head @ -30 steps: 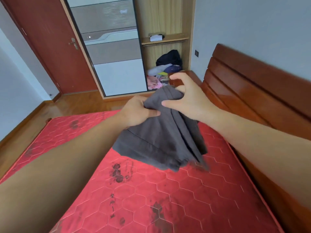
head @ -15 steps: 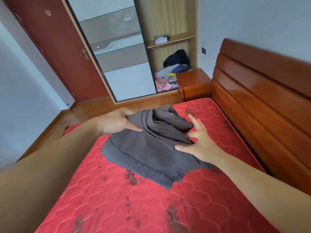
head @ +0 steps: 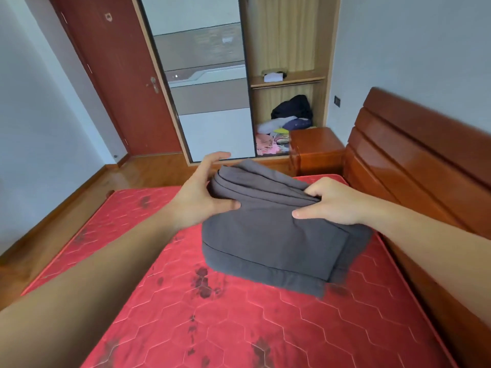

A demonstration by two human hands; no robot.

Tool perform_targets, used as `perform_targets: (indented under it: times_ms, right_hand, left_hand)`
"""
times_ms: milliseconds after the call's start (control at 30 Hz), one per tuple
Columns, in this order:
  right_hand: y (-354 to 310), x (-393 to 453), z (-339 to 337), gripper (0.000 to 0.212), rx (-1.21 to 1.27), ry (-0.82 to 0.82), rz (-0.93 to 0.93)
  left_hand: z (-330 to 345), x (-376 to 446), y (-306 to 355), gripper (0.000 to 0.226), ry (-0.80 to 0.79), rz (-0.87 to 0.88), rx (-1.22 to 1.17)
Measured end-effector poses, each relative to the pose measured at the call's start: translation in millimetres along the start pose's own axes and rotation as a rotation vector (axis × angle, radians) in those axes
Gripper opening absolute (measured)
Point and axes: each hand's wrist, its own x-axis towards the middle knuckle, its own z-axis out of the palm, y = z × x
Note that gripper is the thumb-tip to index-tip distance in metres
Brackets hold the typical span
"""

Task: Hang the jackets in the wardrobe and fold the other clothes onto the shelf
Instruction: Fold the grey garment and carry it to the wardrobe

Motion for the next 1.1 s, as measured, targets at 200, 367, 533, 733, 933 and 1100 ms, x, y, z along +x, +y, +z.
perform_targets:
  times_ms: [200,367,533,733,933,1100]
  right_hand:
    - [-18,3,-39,0.051,-0.248,0.003,0.026]
    - [-30,0,-52,0.055,-0.388,0.033,0.025]
    - [-38,-1,-56,0.056,-0.440,0.031,0.007]
    - [-35,-4,-58,0.060,-0.498,0.047,-0.033]
    - [-6,-16,-62,0.034,-0.524,-0.014,-0.029]
    - [6,-27,-67,0.007,-0.414,-0.044,-0.062]
  left_hand:
    - [12,5,11,0.074,0.028,0.352,0.341]
    - [14,15,23,0.059,-0.059,0.387,0.677]
    - [22,31,20,0.052,-0.040,0.224,0.626]
    - [19,37,23,0.037,-0.174,0.192,0.612]
    - [1,51,52,0.039,-0.317,0.114,0.635]
    - [-16,53,61,0.026,-0.345,0.109,0.592]
